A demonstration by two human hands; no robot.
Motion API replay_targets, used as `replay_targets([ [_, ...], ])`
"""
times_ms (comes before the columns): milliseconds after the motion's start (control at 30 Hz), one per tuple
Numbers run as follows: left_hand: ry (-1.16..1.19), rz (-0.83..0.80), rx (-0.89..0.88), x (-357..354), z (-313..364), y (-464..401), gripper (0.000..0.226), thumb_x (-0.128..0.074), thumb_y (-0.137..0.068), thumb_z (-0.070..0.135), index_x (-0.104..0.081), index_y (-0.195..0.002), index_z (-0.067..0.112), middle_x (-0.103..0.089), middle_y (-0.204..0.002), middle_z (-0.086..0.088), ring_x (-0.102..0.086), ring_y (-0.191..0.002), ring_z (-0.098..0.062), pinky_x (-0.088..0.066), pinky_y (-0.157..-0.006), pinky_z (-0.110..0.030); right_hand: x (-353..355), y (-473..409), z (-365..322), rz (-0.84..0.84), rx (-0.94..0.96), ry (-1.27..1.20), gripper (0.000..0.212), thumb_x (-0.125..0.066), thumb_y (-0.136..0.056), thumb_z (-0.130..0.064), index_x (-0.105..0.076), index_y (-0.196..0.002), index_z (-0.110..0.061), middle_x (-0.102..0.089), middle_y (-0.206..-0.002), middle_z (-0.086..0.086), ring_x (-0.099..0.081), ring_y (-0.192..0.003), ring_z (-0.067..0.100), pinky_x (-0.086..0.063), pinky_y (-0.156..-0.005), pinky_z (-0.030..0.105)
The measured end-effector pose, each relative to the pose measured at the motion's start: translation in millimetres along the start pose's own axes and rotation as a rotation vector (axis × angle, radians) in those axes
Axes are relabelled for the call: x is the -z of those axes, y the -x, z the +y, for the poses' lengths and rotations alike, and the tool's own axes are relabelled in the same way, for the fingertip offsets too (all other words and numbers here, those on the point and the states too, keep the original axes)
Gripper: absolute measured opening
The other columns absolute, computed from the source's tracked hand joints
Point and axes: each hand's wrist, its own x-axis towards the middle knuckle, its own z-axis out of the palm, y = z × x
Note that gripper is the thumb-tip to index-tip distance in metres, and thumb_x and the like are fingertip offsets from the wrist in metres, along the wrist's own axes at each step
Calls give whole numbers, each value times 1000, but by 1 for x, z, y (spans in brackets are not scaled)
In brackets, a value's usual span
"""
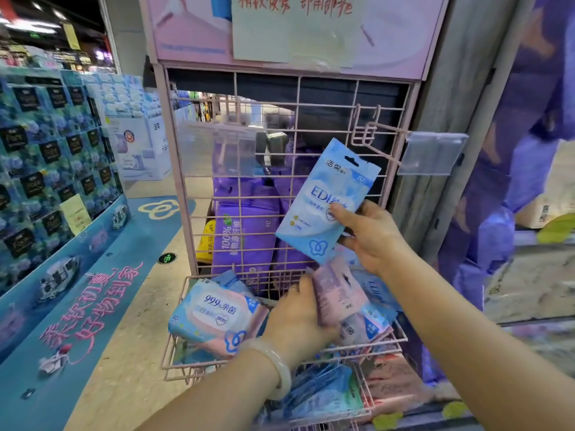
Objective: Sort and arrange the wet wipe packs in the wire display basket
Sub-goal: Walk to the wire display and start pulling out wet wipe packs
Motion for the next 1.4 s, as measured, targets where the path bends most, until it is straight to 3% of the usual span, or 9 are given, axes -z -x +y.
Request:
replay_targets([
  [100, 108, 67, 21, 17, -7, -9, 46, -62, -78, 26, -49, -120, 13, -65, -114, -14, -60, -104, -29, -43, -80, -28, 26, -4, -9, 24, 14, -42, 9, -61, -85, -7, -59, -92, -12, -68, -92, 3, -67, -74, 15, -59, -58, 29],
  [267, 406, 156, 151, 56, -28, -34, 39, -59, -84, 8, -47, -120, 4, -63, -93, -15, -59, -90, -32, -46, -78, -33, 51, -6, -12, 54, 14, -38, 17, -61, -85, -7, -59, -101, -11, -69, -91, 3, -69, -64, 9, -57, -54, 26],
  [400, 686, 126, 241, 68, -32, -43, 32, -60, -85, -2, -43, -112, 4, -58, -120, -20, -59, -102, -28, -50, -76, -36, 50, -1, -5, -44, -20, 39, 17, -62, -84, -6, -60, -100, -12, -70, -90, 1, -70, -66, 7, -57, -55, 24],
  [500, 325, 79, 202, 66, -35, -43, 46, -59, -87, 10, -37, -126, -1, -53, -128, -22, -52, -117, -34, -44, -95, -42, 39, 3, 3, -87, -25, 134, 20, -63, -83, -6, -59, -102, -12, -69, -91, -1, -68, -72, 10, -56, -54, 21],
  [600, -6, 295, 168, 63, -28, -37, 52, -61, -84, 15, -40, -129, 0, -49, -129, -23, -43, -122, -38, -36, -100, -42, 27, 7, 14, -93, -10, 232, 28, -63, -82, -4, -56, -109, -6, -67, -97, 5, -65, -81, 14, -56, -60, 21],
  [767, 184, 686, -95, 69, -10, -20, 34, -55, -89, 27, -60, -110, 1, -54, -108, -14, -49, -108, -32, -30, -90, -26, 10, 15, 23, -159, -48, 233, 15, -61, -84, -4, -57, -95, -12, -67, -89, 1, -66, -68, 6, -55, -53, 18],
  [967, -175, 342, 25, 75, -15, -24, 80, -38, -63, 78, -66, -111, 21, -58, -121, -6, -43, -120, -26, -31, -104, -37, -1, 24, 19, -219, -85, 217, 25, -61, -85, -8, -57, -109, -6, -66, -103, 10, -65, -83, 19, -56, -73, 34],
  [1167, 828, 88, 36, 86, -15, -26, 25, -66, -82, 13, -61, -106, 8, -71, -103, -8, -67, -93, -25, -55, -82, -40, -11, 28, 16, -234, -26, 227, 17, -61, -85, -7, -59, -101, -10, -68, -94, 3, -67, -80, 14, -57, -74, 29],
  [1400, 964, 347, 93, 104, -42, -15, 16, -53, -89, 1, -56, -103, 7, -66, -91, -5, -67, -63, -5, -56, -57, -20, 2, 21, -2, -72, 221, 645, 35, -66, -83, -21, -59, -113, -6, -61, -87, -1, -57, -80, 11, -48, -72, 15],
])
